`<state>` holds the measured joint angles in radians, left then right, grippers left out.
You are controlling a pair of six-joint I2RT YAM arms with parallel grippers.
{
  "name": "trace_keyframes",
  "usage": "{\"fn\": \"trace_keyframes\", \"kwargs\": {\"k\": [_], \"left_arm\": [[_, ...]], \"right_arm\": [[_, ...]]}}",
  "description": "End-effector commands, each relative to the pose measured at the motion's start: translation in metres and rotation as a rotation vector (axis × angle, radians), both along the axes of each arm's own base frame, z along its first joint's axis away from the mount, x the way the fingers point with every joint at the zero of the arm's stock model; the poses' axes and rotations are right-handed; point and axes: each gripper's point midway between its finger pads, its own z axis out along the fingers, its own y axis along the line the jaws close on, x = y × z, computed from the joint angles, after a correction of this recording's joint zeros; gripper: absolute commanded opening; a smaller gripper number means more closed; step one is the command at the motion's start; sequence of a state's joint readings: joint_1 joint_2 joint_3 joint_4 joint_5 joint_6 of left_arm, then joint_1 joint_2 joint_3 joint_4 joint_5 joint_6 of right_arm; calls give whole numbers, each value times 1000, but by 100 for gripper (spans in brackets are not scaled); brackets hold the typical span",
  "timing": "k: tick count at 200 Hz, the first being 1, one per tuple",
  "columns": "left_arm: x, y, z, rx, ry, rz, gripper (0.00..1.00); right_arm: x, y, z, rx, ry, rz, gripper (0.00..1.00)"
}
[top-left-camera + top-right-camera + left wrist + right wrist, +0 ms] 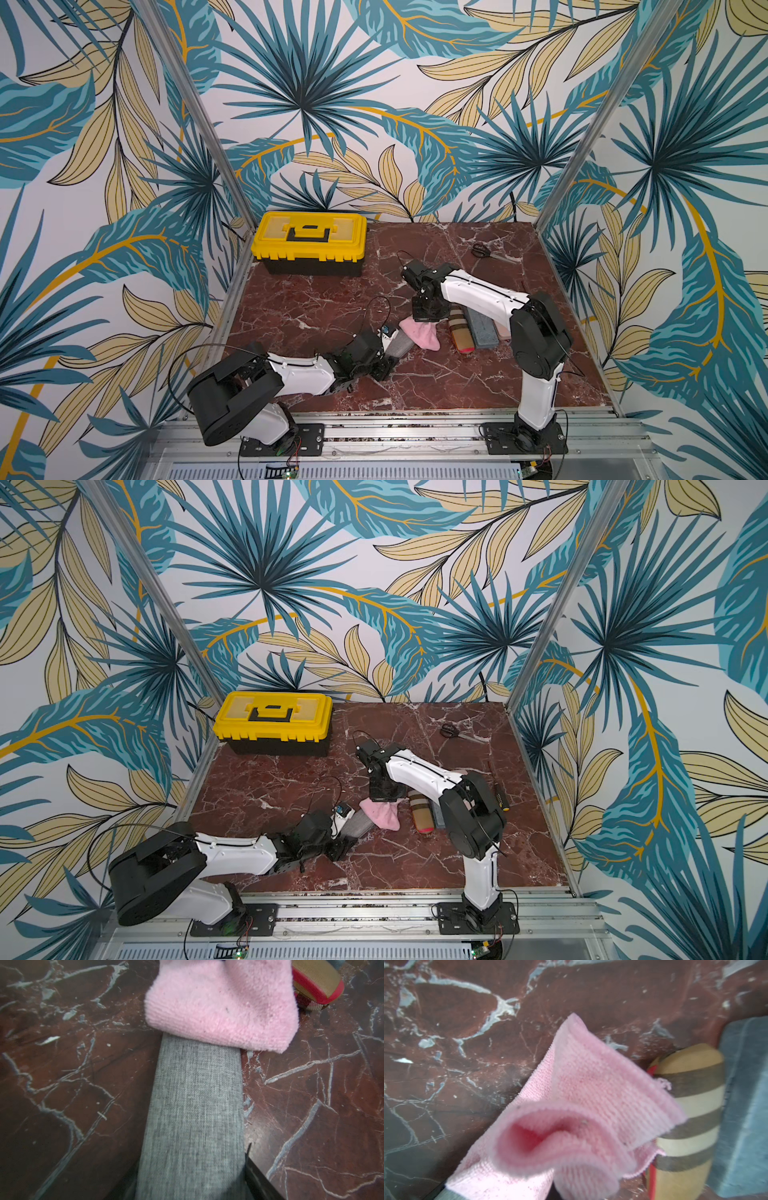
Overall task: Wipe the eyeglass case
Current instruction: Wipe the dirt from the eyeglass case.
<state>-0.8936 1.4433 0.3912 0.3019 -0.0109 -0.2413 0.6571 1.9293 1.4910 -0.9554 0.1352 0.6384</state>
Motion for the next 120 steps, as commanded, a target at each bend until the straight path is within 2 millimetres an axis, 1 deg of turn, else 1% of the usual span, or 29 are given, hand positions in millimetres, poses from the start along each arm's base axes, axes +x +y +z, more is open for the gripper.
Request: {"fn": "trace_keyframes", "kwargs": {"k": [1, 23, 35, 39, 40, 45, 49, 57, 66, 68, 75, 78, 79, 80, 88, 97, 104, 111, 120], "left_arm": [[-12, 13, -13, 11, 47, 32, 58], [-12, 17, -12, 20, 39, 55, 55], [-12, 16, -9, 4, 37, 61, 55], [-13, 16, -8, -2, 36, 63, 55], [-11, 18, -8, 1, 28, 74, 55], [-8, 20, -7, 4, 14, 94, 55], [-7, 21, -7, -1, 11, 102, 55], [-7, 22, -6, -11, 6, 108, 54], [-8, 21, -7, -14, 8, 108, 53], [-8, 21, -7, -15, 7, 108, 52], [-8, 21, -8, -14, 8, 108, 51], [-8, 20, -8, -13, 8, 105, 51], [-8, 20, -8, -13, 8, 105, 50], [-8, 20, -9, -12, 8, 105, 50], [-9, 19, -11, -7, 10, 102, 49], [-10, 19, -12, -1, 10, 102, 48], [-10, 19, -13, 1, 9, 104, 47], [-10, 19, -13, 2, 9, 105, 46], [-10, 19, -13, 5, 5, 106, 45]], "right_arm": [[-22, 16, 17, 34, 25, 56, 0], [-47, 50, 12, 134, 77, 68, 0], [-54, 70, 8, 190, 97, 69, 0], [-54, 75, 5, 209, 109, 61, 0], [-59, 79, 4, 210, 118, 74, 0], [-65, 89, -1, 234, 137, 81, 0], [-70, 93, -7, 248, 165, 75, 0], [-71, 95, -18, 267, 196, 60, 0], [-71, 86, -32, 237, 214, 50, 0], [-65, 78, -35, 227, 214, 28, 0], [-56, 60, -42, 182, 209, 13, 0], [-51, 46, -46, 137, 198, 3, 0], [-51, 46, -46, 137, 198, 3, 0], [-48, 39, -48, 112, 192, -2, 0], [-35, 13, -48, 15, 160, -7, 0], [-21, -13, -42, -118, 107, 14, 0], [-9, -24, -28, -205, 53, 42, 0], [-2, -28, -16, -253, 22, 68, 0], [2, -20, -2, -245, -8, 100, 0]]}}
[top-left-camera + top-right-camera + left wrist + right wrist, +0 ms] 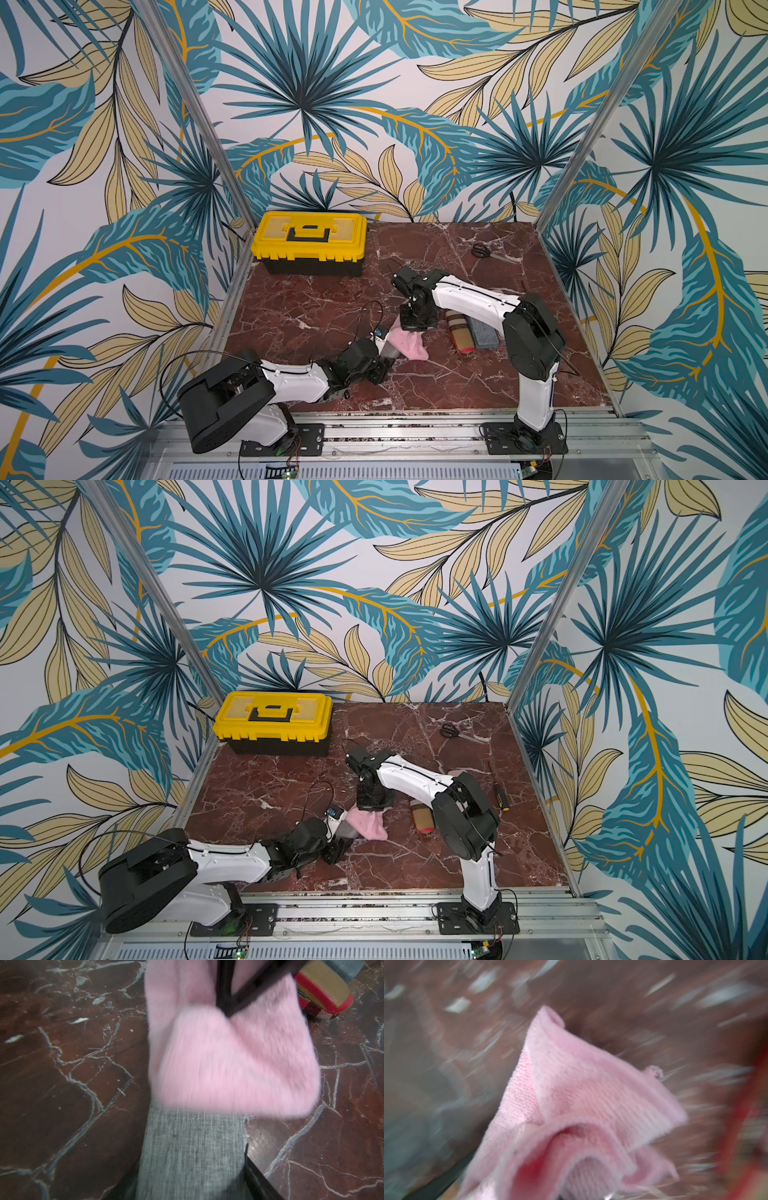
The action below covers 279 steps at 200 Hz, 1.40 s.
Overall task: Wipe the eyeglass case
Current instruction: Wipe the dirt from the eyeglass case.
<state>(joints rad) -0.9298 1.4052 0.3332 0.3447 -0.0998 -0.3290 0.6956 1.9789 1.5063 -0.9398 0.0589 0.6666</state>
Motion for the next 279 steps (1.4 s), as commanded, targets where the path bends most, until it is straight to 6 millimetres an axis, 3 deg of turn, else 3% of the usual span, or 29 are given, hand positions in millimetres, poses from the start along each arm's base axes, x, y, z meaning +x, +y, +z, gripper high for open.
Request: {"fn": "trace_keyframes", "kwargs": {"k": [1, 21, 36, 59, 76, 89, 101, 114, 131, 158, 180, 191, 194, 214, 236, 260, 279], "left_arm": [[-6, 9, -13, 29, 20, 18, 45], [-6, 9, -12, 31, 15, 23, 44], [-6, 10, -12, 33, 12, 27, 43], [-5, 10, -13, 39, 6, 35, 43], [-5, 11, -12, 45, 0, 35, 42], [-5, 11, -11, 45, -3, 33, 40], [-6, 10, -9, 40, -7, 29, 39], [-6, 10, -8, 36, -13, 28, 38], [-6, 10, -8, 35, -18, 24, 37], [-7, 9, -10, 36, -20, 20, 37], [-4, 13, -10, 41, -24, 55, 33], [-2, 17, -10, 44, -25, 80, 31], [-2, 16, -10, 43, -26, 81, 31], [0, 20, -10, 53, -26, 103, 29], [2, 25, -10, 64, -28, 135, 27], [4, 32, -8, 66, -37, 172, 27], [3, 37, -6, 68, -35, 192, 27]], "right_arm": [[15, -45, 13, -288, -75, 93, 0], [2, 1, 30, -103, -67, 138, 0], [-13, 30, 30, 8, -24, 132, 0], [-33, 62, 9, 167, 73, 88, 0], [-39, 63, -13, 181, 133, 84, 0], [-23, 37, -23, 67, 117, 92, 0], [3, 14, -21, -24, 78, 85, 0], [31, 5, -16, -82, 23, 100, 0], [54, 15, -13, -106, -7, 149, 0], [60, 46, -24, -96, -16, 225, 0], [41, 67, -27, -94, 8, 270, 0], [23, 80, -29, -49, 32, 290, 0], [9, 91, -30, -33, 43, 319, 0], [-39, 117, -37, 80, 137, 335, 0], [-72, 136, -44, 245, 242, 269, 0], [-82, 141, -42, 332, 291, 251, 0], [-60, 114, -44, 285, 276, 215, 0]]}}
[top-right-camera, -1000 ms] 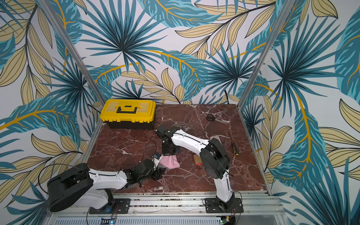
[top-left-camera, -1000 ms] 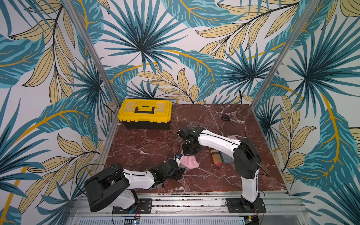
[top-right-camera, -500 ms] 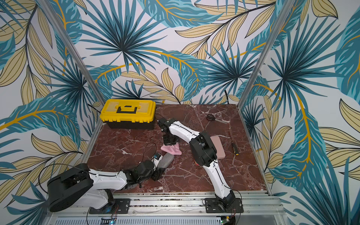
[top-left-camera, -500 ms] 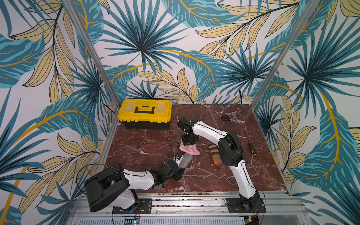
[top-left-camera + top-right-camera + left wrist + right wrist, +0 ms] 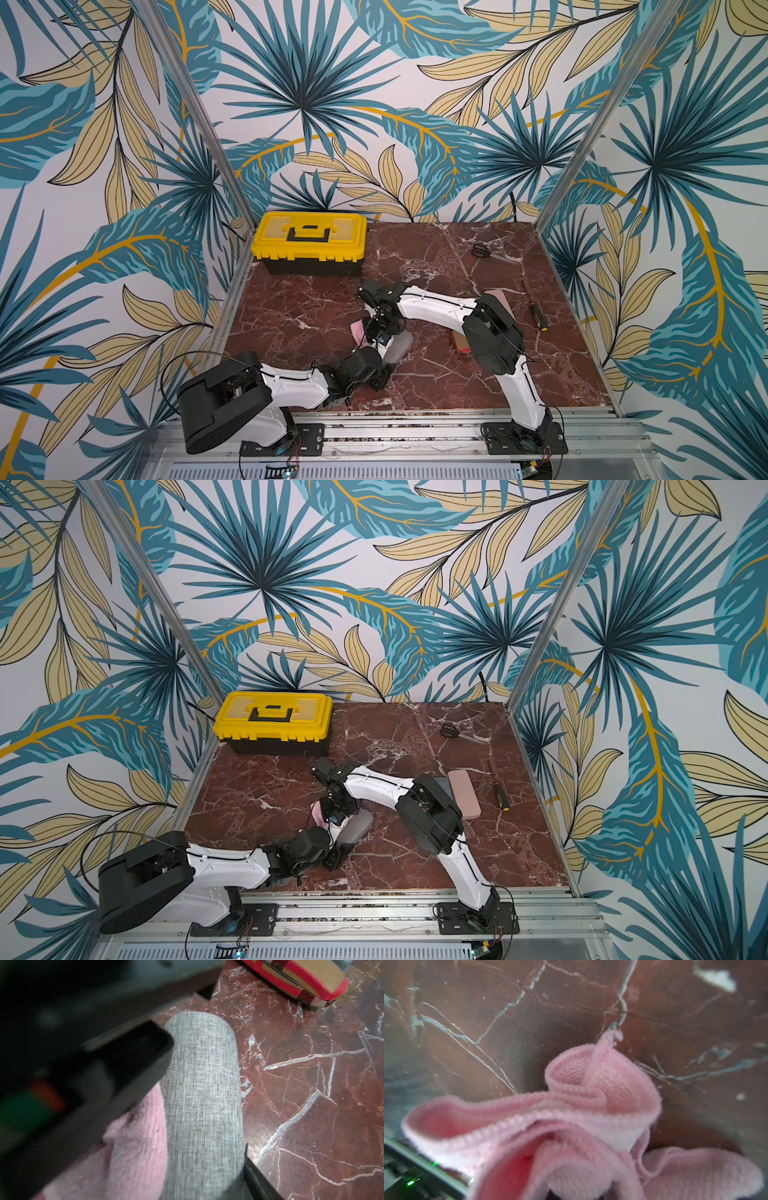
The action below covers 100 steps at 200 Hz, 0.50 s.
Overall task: Wipe the eyeglass case
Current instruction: Wipe the dirt from the eyeglass case.
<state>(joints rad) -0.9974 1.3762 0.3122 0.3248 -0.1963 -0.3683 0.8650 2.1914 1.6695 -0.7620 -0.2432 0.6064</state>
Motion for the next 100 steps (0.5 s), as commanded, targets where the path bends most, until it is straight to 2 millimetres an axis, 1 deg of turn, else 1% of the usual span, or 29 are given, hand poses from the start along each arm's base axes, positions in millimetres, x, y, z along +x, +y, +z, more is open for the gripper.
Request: {"fn": "trace_keyframes", "kwargs": {"k": [1, 8, 10, 13, 28, 39, 54, 65, 74, 89, 100], "left_arm": [[12, 34, -6, 41, -10, 163, 27], [12, 35, -6, 42, -8, 170, 26], [12, 35, -5, 41, -7, 171, 26], [12, 36, -5, 42, -5, 175, 26], [10, 41, -7, 51, 4, 194, 26], [9, 44, -8, 58, 12, 205, 26], [8, 46, -9, 59, 20, 212, 26], [7, 47, -12, 64, 27, 215, 26], [7, 46, -14, 72, 36, 214, 26], [7, 43, -18, 83, 50, 204, 26], [7, 39, -20, 90, 57, 189, 26]], "right_arm": [[-23, -28, -14, -45, 167, -34, 0], [-16, -40, -14, -79, 145, -39, 0], [-6, -50, -14, -90, 139, -62, 0], [1, -59, -14, -107, 127, -75, 0], [22, -99, -12, -240, 53, -72, 0], [33, -124, -12, -334, 19, -62, 0], [42, -148, -11, -401, -2, -71, 0], [45, -159, -10, -420, -10, -90, 0], [45, -163, -9, -415, -9, -102, 0], [43, -160, -5, -386, -11, -122, 0], [40, -151, -3, -329, -3, -147, 0]]}}
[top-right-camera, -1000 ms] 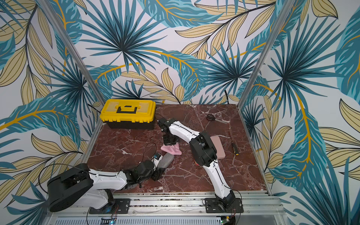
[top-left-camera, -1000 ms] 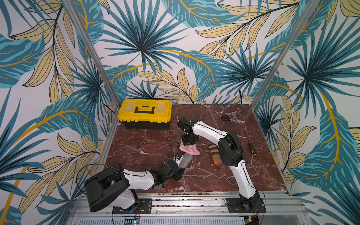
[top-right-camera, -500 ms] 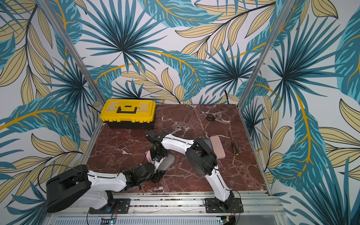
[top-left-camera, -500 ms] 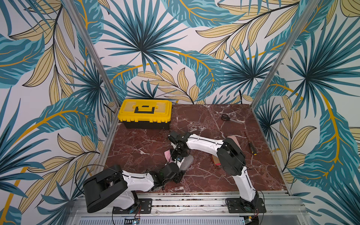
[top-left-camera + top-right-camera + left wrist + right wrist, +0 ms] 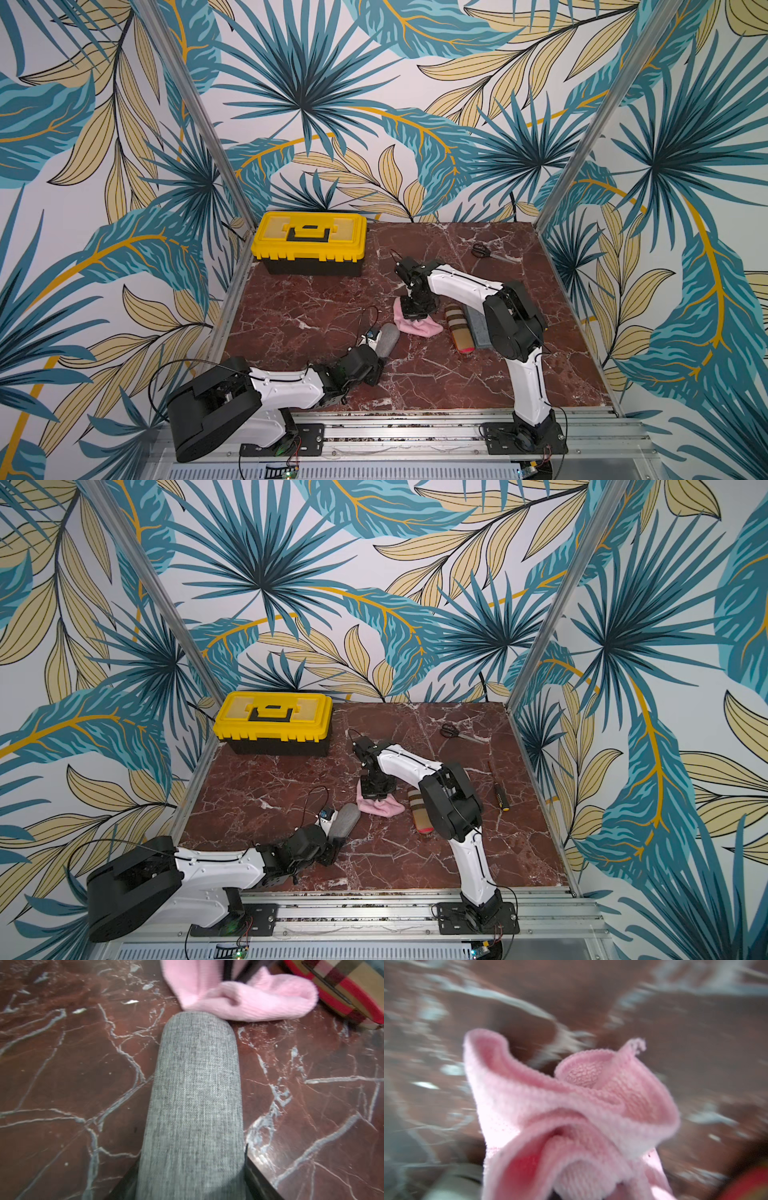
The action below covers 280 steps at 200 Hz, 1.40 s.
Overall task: Wipe the eyeglass case
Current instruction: Wipe the dirt from the eyeglass case.
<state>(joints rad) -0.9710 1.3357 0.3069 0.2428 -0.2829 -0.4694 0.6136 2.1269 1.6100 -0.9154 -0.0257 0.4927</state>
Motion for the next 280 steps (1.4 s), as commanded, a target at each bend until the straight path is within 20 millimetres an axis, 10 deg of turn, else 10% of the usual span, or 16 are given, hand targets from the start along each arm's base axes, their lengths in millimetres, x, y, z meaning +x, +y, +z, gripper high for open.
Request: {"fn": "trace_keyframes", "kwargs": {"k": [1, 52, 104, 136, 215, 280], "left_arm": [[-3, 13, -18, 75, 42, 30, 26], [-2, 2, -20, 77, 52, -13, 26], [-3, -1, -21, 69, 55, -34, 26], [-3, -1, -20, 69, 55, -34, 26], [-8, -4, -20, 57, 75, -55, 25], [-5, 2, -23, 82, 89, -6, 25]], "right_arm": [[-28, -12, -3, -58, 62, 11, 0], [-41, 72, 11, 227, 15, -84, 0], [-124, 126, 31, 395, 121, -64, 0], [-101, 137, 49, 423, 50, -46, 0], [59, 57, 34, 206, -138, -124, 0], [-36, 56, 53, 221, -60, -94, 0]]}}
